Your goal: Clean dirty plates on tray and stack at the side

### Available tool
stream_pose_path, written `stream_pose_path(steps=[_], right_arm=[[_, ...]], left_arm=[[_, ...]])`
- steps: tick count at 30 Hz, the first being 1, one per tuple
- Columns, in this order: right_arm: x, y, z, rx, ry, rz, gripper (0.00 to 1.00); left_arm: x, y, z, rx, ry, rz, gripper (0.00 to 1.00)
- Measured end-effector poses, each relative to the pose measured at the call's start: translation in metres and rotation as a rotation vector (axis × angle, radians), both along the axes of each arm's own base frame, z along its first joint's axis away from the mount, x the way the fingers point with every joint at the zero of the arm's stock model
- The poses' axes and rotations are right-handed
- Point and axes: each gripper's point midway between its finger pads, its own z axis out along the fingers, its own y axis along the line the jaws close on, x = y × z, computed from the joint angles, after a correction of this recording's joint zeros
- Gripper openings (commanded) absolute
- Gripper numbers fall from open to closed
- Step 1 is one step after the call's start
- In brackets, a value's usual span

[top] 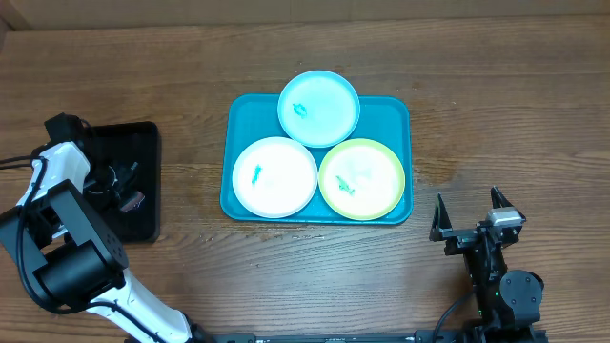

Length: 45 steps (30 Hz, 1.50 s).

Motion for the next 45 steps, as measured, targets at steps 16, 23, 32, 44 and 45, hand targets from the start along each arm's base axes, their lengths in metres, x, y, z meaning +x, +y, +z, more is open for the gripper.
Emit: stream_pose_path(steps=[16, 23, 32, 44, 45], right_arm=[[0.000, 0.000, 0.000, 0.000, 0.000, 0.000, 1.00], [0.000, 0.000, 0.000, 0.000, 0.000, 0.000, 1.00], [0.000, 0.000, 0.000, 0.000, 0.000, 0.000, 1.00], [0.000, 0.000, 0.000, 0.000, 0.000, 0.000, 1.00], [0.000, 0.000, 0.000, 0.000, 0.001, 0.000, 1.00]], left_arm=[[0.003, -0.028, 0.004, -0.114, -0.011, -0.025, 0.48], [-0.014, -0.028, 0.001, -0.135, 0.040, -0.006, 0.04], [0.011, -0.024, 0.004, -0.091, -0.047, -0.028, 1.00], [0.005, 0.004, 0.002, 0.025, -0.016, -0.008, 0.04], [0.004, 0.003, 0.003, 0.020, -0.007, -0.009, 0.04]])
